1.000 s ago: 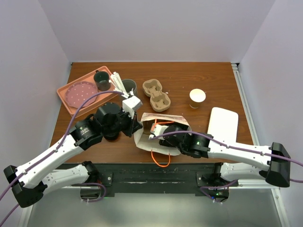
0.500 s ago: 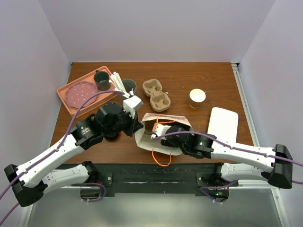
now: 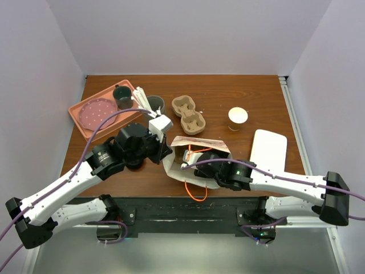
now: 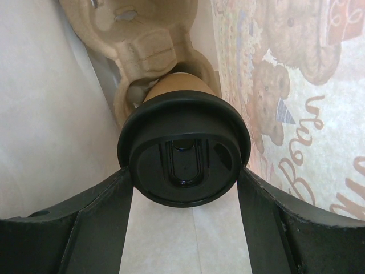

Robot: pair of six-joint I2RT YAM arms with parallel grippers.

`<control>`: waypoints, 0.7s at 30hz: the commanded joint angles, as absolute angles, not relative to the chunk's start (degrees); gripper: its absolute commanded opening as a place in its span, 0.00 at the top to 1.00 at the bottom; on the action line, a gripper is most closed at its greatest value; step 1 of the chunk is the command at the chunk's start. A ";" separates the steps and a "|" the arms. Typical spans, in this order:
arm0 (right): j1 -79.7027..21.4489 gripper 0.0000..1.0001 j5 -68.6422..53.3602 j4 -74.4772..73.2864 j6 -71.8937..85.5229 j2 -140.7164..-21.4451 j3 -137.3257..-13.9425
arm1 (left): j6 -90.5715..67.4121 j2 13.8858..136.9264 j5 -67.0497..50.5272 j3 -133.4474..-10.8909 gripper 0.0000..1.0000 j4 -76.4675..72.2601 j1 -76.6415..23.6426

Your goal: Pack the takeout coffee

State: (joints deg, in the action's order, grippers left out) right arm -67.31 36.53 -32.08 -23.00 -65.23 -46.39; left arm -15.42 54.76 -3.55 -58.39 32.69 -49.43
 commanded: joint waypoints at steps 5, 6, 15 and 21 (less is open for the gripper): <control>-66.62 0.90 34.99 -30.95 -23.55 -64.51 -45.97 | -14.15 54.93 -2.81 -60.38 1.00 34.63 -49.57; -66.62 0.89 34.55 -30.59 -23.47 -64.86 -45.97 | -14.15 54.93 -2.99 -60.55 1.00 34.63 -49.57; -64.34 0.85 29.71 -28.57 -22.76 -68.82 -46.05 | -15.12 55.46 -4.22 -61.35 1.00 34.19 -49.57; -63.02 0.85 29.97 -26.28 -22.15 -71.63 -47.02 | -16.08 56.51 -5.45 -62.22 1.00 33.40 -49.57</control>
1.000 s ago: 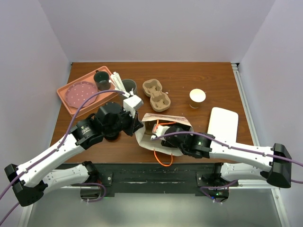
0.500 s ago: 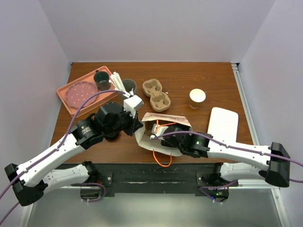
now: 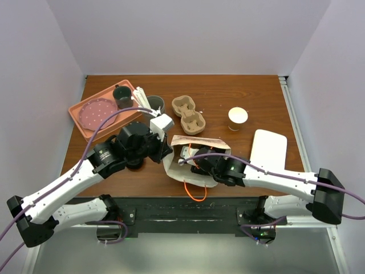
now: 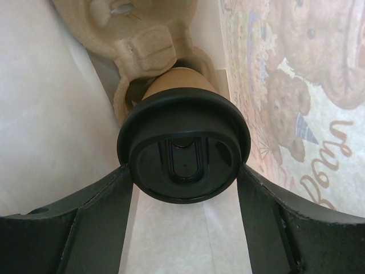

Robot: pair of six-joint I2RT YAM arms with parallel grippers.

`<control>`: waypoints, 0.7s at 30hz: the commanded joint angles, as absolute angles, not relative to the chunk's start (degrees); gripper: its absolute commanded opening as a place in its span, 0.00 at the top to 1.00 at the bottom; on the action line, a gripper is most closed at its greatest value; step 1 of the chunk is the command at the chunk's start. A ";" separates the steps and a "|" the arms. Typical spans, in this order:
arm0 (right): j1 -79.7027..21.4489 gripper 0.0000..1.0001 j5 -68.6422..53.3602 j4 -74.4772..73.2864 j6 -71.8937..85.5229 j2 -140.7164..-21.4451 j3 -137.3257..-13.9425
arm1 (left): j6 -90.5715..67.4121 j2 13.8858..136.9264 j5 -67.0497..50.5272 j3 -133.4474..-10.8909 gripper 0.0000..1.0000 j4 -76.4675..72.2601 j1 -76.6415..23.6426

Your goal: Pack the takeout coffee

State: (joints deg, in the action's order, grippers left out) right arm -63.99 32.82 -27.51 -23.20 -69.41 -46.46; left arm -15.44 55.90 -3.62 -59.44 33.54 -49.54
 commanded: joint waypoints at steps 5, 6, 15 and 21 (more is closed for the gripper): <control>-62.75 0.85 29.36 -25.40 -21.10 -73.12 -48.16 | -17.22 57.39 -5.36 -63.37 0.80 34.01 -49.57; -62.67 0.85 29.36 -25.31 -21.09 -73.21 -48.25 | -17.31 57.57 -4.49 -63.89 0.76 34.36 -49.57; -61.61 0.85 28.04 -24.26 -21.01 -72.25 -48.25 | -20.91 58.36 3.50 -68.11 0.53 40.59 -49.48; -60.91 0.85 26.28 -24.26 -20.48 -72.60 -48.87 | -24.86 55.82 8.87 -72.16 0.47 48.60 -49.48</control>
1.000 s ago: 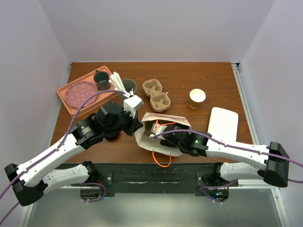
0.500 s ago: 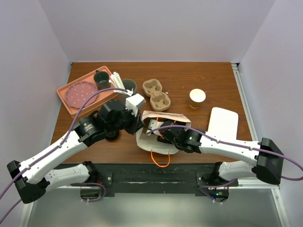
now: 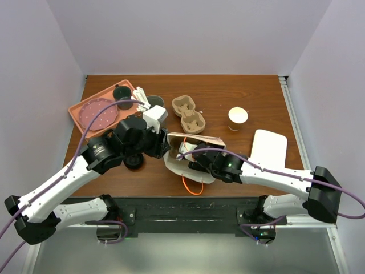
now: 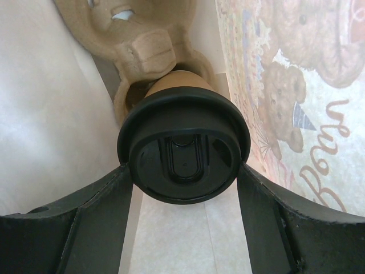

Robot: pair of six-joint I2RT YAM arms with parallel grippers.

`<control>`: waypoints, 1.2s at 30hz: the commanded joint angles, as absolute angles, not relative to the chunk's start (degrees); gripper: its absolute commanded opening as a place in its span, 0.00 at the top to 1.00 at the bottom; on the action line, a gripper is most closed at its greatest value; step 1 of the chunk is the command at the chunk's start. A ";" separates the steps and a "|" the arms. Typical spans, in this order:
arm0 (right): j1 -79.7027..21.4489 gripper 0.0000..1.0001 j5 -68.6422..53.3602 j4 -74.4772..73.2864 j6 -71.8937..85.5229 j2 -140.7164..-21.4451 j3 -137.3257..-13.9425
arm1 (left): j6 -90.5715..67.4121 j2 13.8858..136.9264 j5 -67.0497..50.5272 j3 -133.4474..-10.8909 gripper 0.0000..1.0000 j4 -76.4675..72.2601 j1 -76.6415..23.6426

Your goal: Pack the takeout coffee

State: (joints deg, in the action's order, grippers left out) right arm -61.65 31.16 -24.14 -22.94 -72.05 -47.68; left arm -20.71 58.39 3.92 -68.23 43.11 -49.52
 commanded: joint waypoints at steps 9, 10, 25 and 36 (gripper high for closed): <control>-58.71 0.85 24.70 -28.21 -15.91 -78.30 -56.33 | -30.06 54.23 7.56 -76.11 0.46 52.12 -49.48; -58.62 0.85 24.78 -28.39 -15.13 -78.75 -57.21 | -30.23 54.49 7.12 -76.37 0.46 51.86 -49.48; -58.27 0.87 18.64 -35.24 -3.87 -80.95 -65.83 | -34.54 56.43 13.52 -83.31 0.48 59.14 -49.48; -58.27 0.87 16.17 -39.02 -5.01 -74.01 -66.35 | -35.77 64.25 22.15 -92.90 0.49 67.85 -49.04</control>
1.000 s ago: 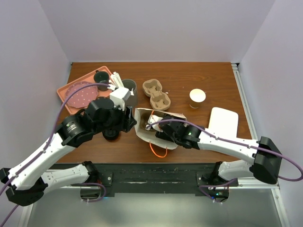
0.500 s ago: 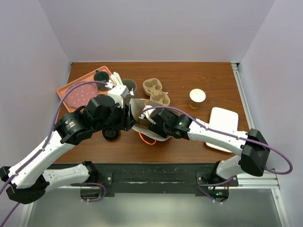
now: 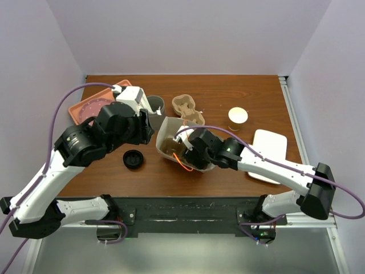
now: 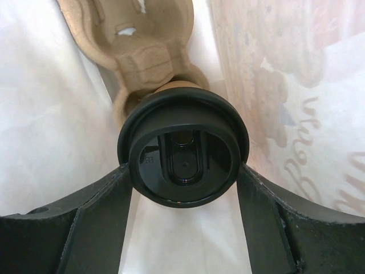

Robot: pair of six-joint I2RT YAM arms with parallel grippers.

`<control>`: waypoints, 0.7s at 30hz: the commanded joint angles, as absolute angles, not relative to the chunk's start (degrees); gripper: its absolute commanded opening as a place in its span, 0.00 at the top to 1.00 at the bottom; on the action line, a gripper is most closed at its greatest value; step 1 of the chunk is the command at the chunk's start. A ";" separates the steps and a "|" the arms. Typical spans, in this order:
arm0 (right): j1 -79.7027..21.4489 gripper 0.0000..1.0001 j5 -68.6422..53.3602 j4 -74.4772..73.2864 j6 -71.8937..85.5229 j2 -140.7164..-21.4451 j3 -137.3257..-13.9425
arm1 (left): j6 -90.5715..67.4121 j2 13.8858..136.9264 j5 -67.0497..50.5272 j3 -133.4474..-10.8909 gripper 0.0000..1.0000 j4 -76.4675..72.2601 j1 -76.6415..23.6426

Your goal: Pack the takeout coffee

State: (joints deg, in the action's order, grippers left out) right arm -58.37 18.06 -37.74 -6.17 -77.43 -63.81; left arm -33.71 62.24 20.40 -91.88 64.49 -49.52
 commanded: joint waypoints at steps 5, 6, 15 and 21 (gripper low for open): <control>-58.27 0.87 16.52 -40.43 -4.48 -73.30 -68.11 | -36.30 65.30 17.85 -92.11 0.49 64.87 -48.60; -58.27 0.87 16.78 -40.69 -4.48 -73.21 -69.25 | -36.30 65.30 17.32 -92.11 0.49 63.73 -48.52; -58.27 0.88 20.30 -43.50 -4.83 -71.37 -73.91 | -35.34 66.44 12.75 -91.05 0.50 60.65 -48.16; -58.27 0.87 22.41 -46.13 -4.22 -69.17 -77.95 | -34.72 68.02 12.30 -91.85 0.50 61.52 -48.08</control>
State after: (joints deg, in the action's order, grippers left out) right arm -58.37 19.59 -43.53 -5.28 -71.90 -72.62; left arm -35.35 67.02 13.50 -91.11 63.29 -48.38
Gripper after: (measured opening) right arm 0.709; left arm 0.501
